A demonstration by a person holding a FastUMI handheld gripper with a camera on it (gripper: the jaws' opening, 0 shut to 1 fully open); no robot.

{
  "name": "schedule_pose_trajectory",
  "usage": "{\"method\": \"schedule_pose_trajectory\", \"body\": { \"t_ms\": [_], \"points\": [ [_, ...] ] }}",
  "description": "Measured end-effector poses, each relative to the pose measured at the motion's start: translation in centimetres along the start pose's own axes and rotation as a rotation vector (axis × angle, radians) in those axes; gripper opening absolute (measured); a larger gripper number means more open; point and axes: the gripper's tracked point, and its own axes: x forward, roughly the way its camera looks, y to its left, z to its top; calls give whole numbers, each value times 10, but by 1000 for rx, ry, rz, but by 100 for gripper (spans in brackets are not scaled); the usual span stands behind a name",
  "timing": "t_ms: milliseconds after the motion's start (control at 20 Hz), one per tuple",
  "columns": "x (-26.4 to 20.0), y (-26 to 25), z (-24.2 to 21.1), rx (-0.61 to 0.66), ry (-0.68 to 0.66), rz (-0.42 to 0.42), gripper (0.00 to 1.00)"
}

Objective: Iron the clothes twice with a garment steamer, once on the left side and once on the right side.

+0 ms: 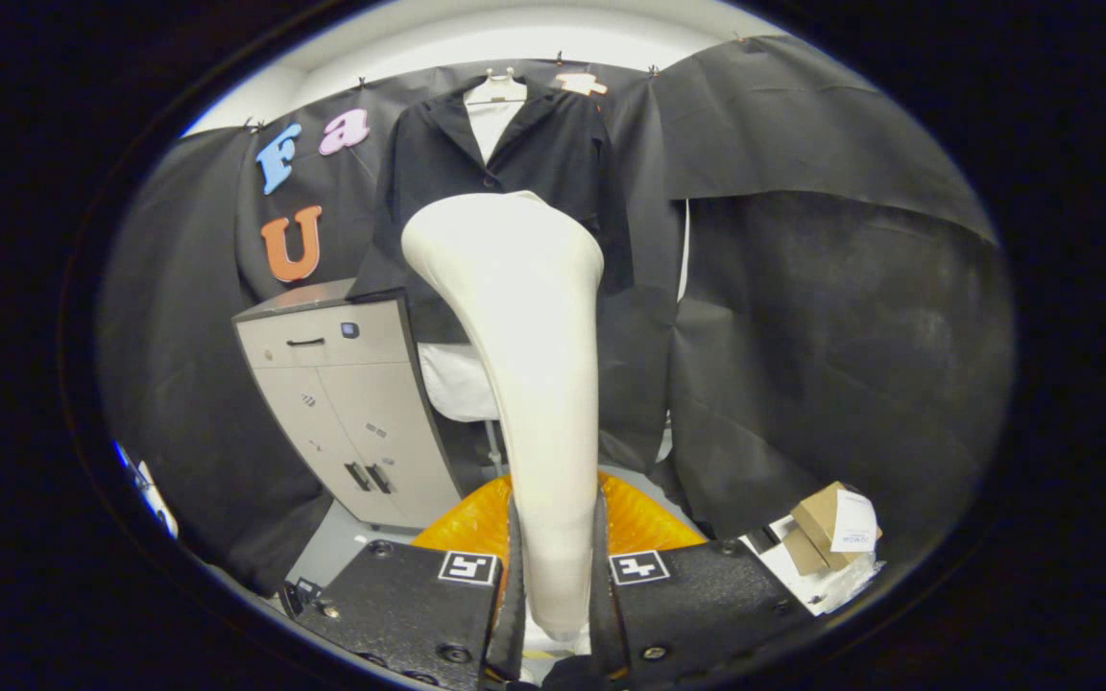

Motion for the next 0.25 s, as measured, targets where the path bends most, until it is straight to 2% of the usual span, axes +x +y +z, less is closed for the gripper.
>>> {"method": "schedule_pose_trajectory", "body": {
  "t_ms": [250],
  "points": [
    [-50, 3, 20, -28, -48, 51, 29]
  ]
}}
